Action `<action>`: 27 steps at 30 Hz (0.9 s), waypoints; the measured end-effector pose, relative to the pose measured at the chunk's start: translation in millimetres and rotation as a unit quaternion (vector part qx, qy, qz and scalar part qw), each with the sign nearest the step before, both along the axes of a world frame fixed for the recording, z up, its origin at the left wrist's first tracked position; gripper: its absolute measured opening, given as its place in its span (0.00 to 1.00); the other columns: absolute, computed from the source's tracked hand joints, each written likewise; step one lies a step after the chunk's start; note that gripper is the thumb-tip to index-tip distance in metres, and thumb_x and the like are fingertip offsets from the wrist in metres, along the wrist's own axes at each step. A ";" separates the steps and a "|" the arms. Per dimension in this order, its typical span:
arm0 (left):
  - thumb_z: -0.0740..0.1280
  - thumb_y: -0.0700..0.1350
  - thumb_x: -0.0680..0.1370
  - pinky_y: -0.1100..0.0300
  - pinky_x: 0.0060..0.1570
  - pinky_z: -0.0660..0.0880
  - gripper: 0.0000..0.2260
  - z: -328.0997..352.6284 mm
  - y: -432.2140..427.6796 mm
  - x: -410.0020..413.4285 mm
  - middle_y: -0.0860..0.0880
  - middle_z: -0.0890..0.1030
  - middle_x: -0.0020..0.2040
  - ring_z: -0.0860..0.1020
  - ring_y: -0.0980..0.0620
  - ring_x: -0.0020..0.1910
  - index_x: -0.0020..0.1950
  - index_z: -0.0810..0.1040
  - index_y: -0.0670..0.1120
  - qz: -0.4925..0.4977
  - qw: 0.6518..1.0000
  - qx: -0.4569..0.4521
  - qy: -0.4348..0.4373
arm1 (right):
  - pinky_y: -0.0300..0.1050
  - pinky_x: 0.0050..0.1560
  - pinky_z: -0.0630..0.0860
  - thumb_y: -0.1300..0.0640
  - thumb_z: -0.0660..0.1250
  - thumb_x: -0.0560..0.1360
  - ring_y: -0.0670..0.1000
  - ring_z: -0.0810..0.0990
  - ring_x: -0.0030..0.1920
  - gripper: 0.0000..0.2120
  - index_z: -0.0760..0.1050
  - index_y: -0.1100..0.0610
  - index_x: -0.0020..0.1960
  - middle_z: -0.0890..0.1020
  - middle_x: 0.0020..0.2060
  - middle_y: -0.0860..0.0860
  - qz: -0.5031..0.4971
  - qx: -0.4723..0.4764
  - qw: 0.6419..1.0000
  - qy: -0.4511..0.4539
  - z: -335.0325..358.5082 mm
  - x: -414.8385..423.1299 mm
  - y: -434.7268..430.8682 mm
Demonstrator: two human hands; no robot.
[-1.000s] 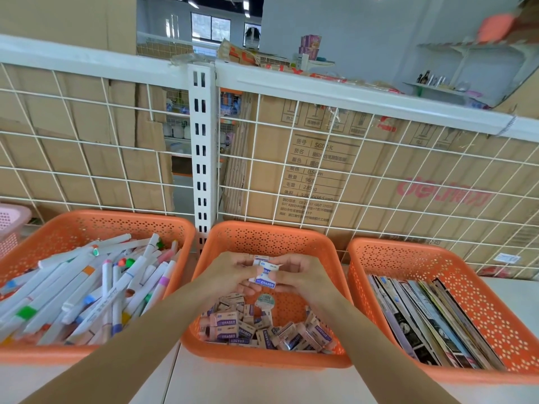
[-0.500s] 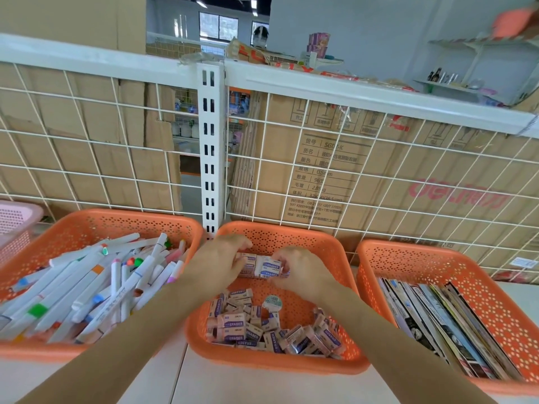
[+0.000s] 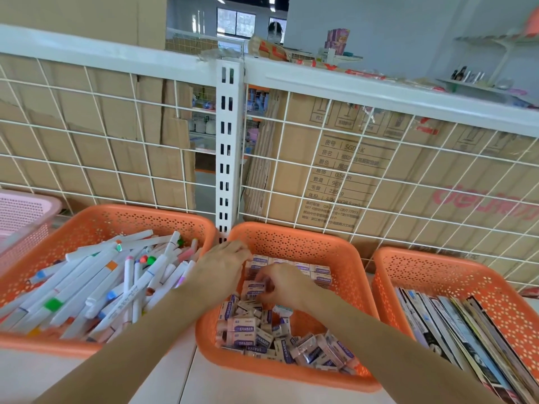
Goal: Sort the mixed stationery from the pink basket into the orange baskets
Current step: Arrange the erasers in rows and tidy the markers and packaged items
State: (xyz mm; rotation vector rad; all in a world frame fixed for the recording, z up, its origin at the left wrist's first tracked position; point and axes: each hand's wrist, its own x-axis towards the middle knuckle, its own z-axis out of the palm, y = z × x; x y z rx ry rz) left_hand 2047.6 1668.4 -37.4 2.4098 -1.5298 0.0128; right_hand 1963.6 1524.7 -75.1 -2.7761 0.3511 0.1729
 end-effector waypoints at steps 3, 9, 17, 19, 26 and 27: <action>0.67 0.37 0.75 0.51 0.62 0.70 0.14 0.0 -2.3 0.2 0.54 0.75 0.60 0.74 0.55 0.61 0.58 0.78 0.50 -0.013 0.998 -0.057 -0.038 | 0.44 0.47 0.72 0.55 0.71 0.71 0.55 0.78 0.51 0.20 0.74 0.61 0.61 0.80 0.53 0.57 -0.010 0.043 0.999 -0.016 -3.8 0.0 0.9; 0.57 0.39 0.80 0.55 0.67 0.60 0.16 -4.3 -1.2 1.4 0.55 0.71 0.65 0.68 0.55 0.67 0.64 0.74 0.50 0.000 1.000 -0.020 0.008 | 0.41 0.47 0.71 0.55 0.72 0.71 0.52 0.77 0.49 0.18 0.77 0.61 0.58 0.80 0.52 0.54 -0.040 0.124 0.991 -0.005 -7.3 -4.1 -3.1; 0.55 0.41 0.81 0.56 0.67 0.58 0.16 -3.7 -0.7 1.6 0.57 0.70 0.66 0.67 0.58 0.66 0.65 0.73 0.52 0.004 1.000 -0.013 0.016 | 0.43 0.46 0.71 0.55 0.69 0.73 0.54 0.78 0.50 0.17 0.74 0.60 0.60 0.81 0.51 0.56 -0.047 0.000 0.998 -0.038 -6.9 -7.3 -1.8; 0.57 0.39 0.80 0.54 0.67 0.60 0.15 -4.9 -0.4 1.9 0.55 0.72 0.65 0.69 0.56 0.65 0.63 0.75 0.50 0.002 0.999 -0.026 0.031 | 0.46 0.46 0.73 0.56 0.67 0.73 0.57 0.79 0.49 0.15 0.75 0.61 0.58 0.81 0.49 0.57 -0.018 -0.063 0.997 -0.039 -9.8 -7.0 0.9; 0.58 0.39 0.79 0.53 0.67 0.60 0.15 -6.2 1.1 2.0 0.55 0.73 0.63 0.70 0.55 0.65 0.62 0.76 0.50 0.003 0.999 -0.027 0.034 | 0.49 0.50 0.73 0.58 0.67 0.73 0.58 0.79 0.51 0.15 0.77 0.61 0.58 0.82 0.50 0.59 0.005 -0.083 0.996 -0.045 -14.0 -4.9 -0.3; 0.57 0.39 0.80 0.53 0.67 0.60 0.15 -5.9 0.8 2.3 0.55 0.73 0.64 0.69 0.55 0.65 0.63 0.75 0.50 0.003 0.999 -0.026 0.033 | 0.49 0.50 0.73 0.57 0.68 0.73 0.58 0.79 0.51 0.15 0.77 0.60 0.59 0.81 0.50 0.58 0.008 -0.079 0.996 -0.046 -15.0 -5.5 -1.4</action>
